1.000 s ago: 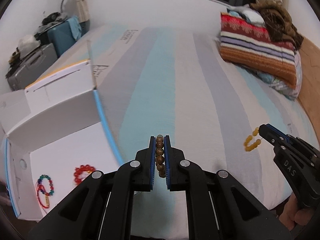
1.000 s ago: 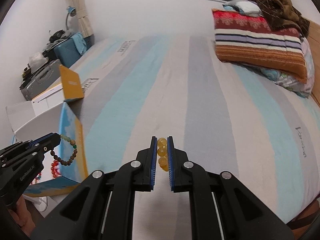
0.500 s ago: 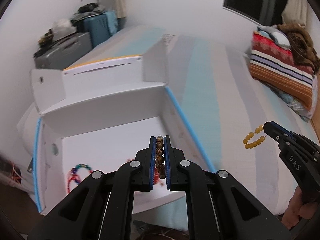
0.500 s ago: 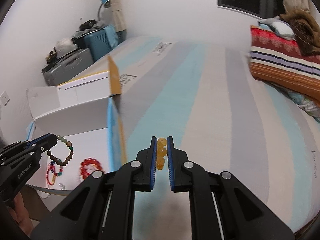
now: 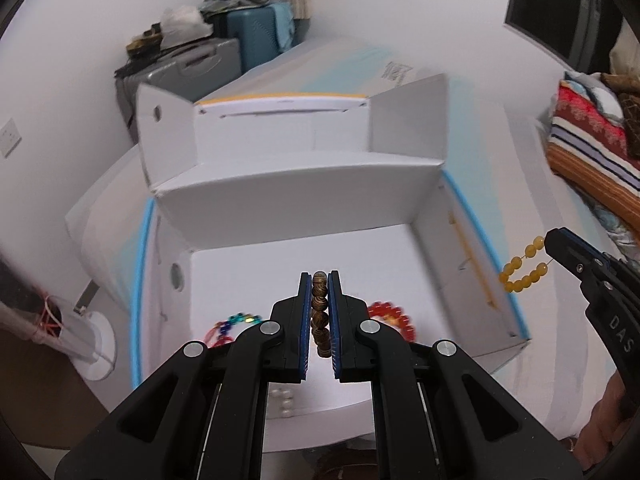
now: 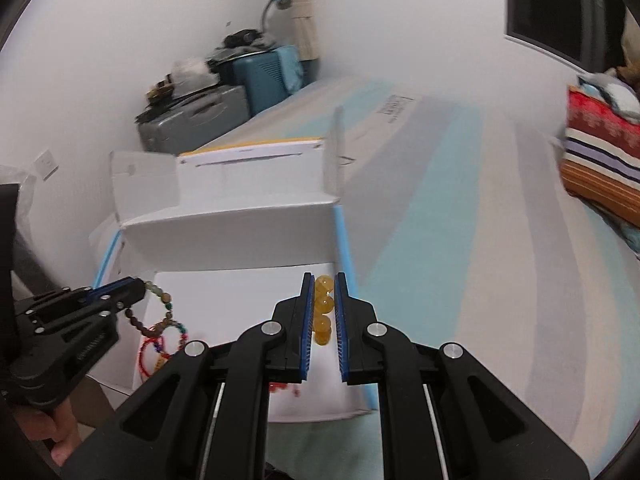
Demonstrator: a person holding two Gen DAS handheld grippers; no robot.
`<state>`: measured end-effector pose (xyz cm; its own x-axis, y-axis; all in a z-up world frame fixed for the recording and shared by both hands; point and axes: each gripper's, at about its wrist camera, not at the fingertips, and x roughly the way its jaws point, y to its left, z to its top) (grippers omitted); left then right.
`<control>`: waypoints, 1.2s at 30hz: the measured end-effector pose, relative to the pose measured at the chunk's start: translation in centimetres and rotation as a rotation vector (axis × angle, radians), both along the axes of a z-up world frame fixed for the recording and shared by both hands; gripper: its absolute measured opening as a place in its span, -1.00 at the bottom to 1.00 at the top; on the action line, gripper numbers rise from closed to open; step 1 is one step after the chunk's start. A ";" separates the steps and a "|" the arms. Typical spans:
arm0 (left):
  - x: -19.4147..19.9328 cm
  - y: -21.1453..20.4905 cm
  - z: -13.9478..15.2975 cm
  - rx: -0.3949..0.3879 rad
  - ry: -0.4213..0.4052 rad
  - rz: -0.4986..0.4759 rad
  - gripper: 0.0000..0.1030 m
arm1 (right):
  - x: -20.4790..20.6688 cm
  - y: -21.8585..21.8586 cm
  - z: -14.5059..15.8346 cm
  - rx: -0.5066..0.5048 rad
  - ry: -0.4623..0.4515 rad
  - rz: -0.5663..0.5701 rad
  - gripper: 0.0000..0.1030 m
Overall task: Organize jewelry
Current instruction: 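Carry the brown-green and amber bracelets into the white box with both tools, then open both tools to drop the two bracelets in the box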
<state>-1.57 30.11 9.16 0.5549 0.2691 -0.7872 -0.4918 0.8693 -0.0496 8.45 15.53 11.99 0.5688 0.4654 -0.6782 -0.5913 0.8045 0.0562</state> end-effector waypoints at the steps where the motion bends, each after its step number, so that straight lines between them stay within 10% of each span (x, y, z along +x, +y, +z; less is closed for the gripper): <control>1: -0.1 0.4 -0.3 -0.002 0.005 0.008 -0.86 | -0.2 0.9 -0.3 -0.004 0.005 0.018 -0.82; 33: 0.2 4.6 -7.9 -0.056 0.151 0.054 -0.83 | 2.1 8.6 -11.3 -0.205 0.203 0.097 -0.80; 36: 0.0 4.4 -7.5 -0.049 0.146 0.058 -0.79 | 2.0 8.4 -10.8 -0.196 0.202 0.100 -0.48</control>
